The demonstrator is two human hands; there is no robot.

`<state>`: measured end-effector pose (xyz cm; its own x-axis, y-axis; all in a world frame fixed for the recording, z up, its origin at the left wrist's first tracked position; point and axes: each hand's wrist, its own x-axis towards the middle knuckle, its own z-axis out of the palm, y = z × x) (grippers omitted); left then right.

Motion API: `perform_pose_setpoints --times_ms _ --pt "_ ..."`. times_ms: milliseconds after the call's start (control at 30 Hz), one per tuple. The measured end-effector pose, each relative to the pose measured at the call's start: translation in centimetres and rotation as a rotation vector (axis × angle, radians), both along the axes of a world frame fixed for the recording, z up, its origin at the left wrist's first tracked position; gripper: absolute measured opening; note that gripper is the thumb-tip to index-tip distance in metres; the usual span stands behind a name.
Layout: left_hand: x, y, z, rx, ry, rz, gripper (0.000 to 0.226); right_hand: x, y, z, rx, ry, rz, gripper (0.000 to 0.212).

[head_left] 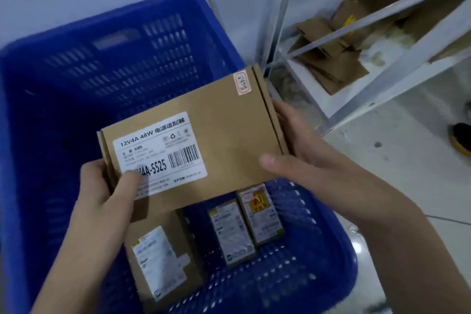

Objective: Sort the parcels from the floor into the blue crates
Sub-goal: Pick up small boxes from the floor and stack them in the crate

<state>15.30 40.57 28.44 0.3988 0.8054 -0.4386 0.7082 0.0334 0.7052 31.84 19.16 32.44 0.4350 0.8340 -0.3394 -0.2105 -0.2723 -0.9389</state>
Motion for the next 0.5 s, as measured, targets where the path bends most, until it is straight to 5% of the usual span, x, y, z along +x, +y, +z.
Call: perform_pose_setpoints --times_ms 200,300,500 --pt "-1.5 2.7 -6.9 -0.256 0.055 -0.057 0.034 0.2 8.2 -8.2 -0.396 -0.098 -0.008 0.061" --pt "-0.8 2.9 -11.8 -0.35 0.094 -0.1 0.058 -0.1 9.8 -12.9 -0.522 -0.196 -0.129 0.056" --pt "-0.7 1.8 -18.0 -0.105 0.13 -0.193 0.051 -0.4 9.6 -20.0 -0.671 -0.279 -0.206 0.052"
